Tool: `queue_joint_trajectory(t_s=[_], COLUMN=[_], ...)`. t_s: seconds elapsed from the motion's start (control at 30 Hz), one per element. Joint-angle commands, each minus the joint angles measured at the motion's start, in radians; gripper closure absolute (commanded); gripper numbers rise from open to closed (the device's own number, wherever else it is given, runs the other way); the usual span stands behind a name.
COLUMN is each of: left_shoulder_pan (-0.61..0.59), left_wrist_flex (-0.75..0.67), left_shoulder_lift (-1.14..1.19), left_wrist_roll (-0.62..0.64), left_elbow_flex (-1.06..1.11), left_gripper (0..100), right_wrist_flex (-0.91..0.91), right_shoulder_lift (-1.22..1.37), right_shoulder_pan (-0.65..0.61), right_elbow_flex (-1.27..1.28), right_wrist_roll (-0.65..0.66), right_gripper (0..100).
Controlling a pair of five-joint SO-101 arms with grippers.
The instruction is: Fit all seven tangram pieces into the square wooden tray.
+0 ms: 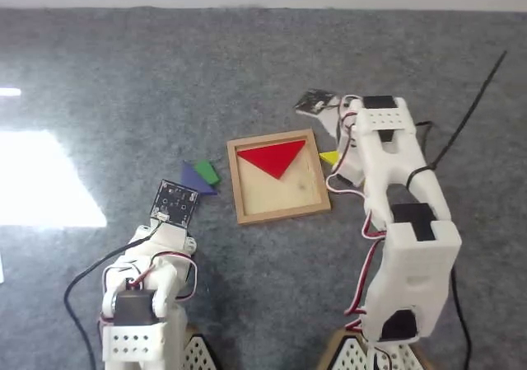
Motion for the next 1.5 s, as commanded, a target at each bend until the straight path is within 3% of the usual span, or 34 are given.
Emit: queue_joint_trajectory(t_s=[0.0, 0.8, 1.1, 1.47], left_shoulder_pan=[-0.003, -0.003, -0.003, -0.003], left_wrist_flex=[0.006, 0.006, 0.006, 0.006], left_shoulder_lift=[-0.020, -0.020, -0.020, -0.020], left_wrist_roll=[0.005, 0.005, 0.005, 0.005], left_elbow_flex=[-0.013, -0.013, -0.013, -0.013], left_gripper=[98, 98, 98, 98], right_wrist_flex=[-0.002, -0.096, -0.073, -0.013], right_shoulder_lift=[-0.067, 0.076, 0.077, 0.008], right_shoulder_pan=[-0.051, 0.041, 0.041, 0.053], right_elbow_flex=[-0.035, -0.040, -0.040, -0.095], right_wrist_roll=[0.057, 0.127, 0.124, 0.066], right_gripper=[62.0, 62.7, 84.8, 84.7])
